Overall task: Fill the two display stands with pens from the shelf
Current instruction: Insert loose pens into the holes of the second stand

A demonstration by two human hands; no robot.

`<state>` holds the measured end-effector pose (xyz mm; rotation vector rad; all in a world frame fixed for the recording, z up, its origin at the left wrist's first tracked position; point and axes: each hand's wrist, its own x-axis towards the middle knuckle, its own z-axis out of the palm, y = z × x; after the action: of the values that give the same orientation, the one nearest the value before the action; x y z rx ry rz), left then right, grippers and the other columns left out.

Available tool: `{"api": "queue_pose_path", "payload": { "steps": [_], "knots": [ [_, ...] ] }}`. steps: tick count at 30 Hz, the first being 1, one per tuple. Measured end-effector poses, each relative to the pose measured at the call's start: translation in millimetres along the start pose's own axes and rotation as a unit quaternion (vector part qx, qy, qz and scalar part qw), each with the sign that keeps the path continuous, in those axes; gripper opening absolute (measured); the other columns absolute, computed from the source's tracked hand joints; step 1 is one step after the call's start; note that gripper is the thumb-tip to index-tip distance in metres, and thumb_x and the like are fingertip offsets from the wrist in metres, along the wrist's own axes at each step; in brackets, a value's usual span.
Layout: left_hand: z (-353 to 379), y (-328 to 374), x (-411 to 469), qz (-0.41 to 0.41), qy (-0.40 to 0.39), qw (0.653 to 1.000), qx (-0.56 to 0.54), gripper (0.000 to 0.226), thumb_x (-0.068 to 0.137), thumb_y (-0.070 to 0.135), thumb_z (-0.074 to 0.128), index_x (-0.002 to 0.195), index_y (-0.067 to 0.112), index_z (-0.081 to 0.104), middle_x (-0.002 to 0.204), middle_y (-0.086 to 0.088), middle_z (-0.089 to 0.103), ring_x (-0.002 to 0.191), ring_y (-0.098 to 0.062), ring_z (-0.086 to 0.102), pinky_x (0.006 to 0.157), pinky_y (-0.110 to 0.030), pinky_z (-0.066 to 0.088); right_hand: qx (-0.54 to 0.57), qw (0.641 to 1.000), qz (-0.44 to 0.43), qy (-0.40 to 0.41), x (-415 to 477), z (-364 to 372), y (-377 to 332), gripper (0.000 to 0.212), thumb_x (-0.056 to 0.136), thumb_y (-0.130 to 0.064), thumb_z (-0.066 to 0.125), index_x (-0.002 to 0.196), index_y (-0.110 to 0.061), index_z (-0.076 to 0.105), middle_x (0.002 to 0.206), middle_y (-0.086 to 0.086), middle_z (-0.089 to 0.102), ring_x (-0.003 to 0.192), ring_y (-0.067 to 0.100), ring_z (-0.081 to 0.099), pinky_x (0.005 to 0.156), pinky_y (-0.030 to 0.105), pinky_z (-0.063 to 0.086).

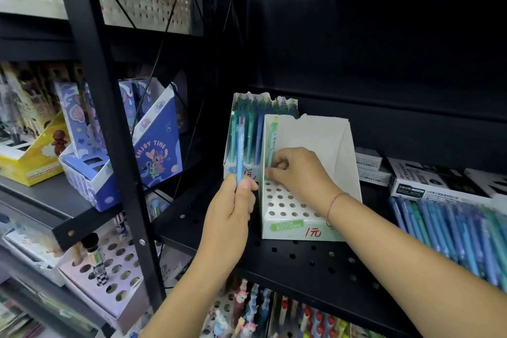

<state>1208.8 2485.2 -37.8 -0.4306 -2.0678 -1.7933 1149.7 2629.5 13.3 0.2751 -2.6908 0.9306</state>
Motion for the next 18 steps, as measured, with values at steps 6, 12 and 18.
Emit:
{"api": "queue_pose_path", "payload": {
  "steps": [6,12,18],
  "knots": [
    [0,5,2,0.027,-0.024,0.999,0.031,0.025,0.101,0.032,0.037,0.086,0.028,0.056,0.059,0.003,0.042,0.056,-0.017,0.038,0.055,-0.035,0.039,0.243,0.970,-0.008,0.007,-20,-40,-19,0.015,0.088,-0.023,0.066,0.094,-0.009,0.066,0.071,-0.001,0.058,0.052,0.003,0.046,0.052,0.014,0.038],
    [12,20,7,0.075,-0.042,0.992,0.093,0.018,0.099,0.034,0.042,0.090,0.027,0.056,0.068,0.004,0.050,0.061,-0.006,0.044,0.056,-0.023,0.038,0.377,0.916,-0.053,-0.126,-33,-43,-30,0.017,0.094,-0.018,0.054,0.098,-0.008,0.067,0.076,0.007,0.061,0.059,0.008,0.052,0.060,0.020,0.046],
    [16,3,12,-0.009,-0.018,0.995,0.099,0.037,0.090,0.036,0.059,0.123,0.035,0.041,0.114,0.021,0.041,0.108,-0.001,0.046,0.091,-0.021,0.042,0.341,0.927,-0.022,0.157,-15,-59,-8,0.014,0.096,-0.016,0.052,0.095,-0.012,0.065,0.081,0.002,0.066,0.063,0.006,0.057,0.062,0.018,0.050]
  ]
}}
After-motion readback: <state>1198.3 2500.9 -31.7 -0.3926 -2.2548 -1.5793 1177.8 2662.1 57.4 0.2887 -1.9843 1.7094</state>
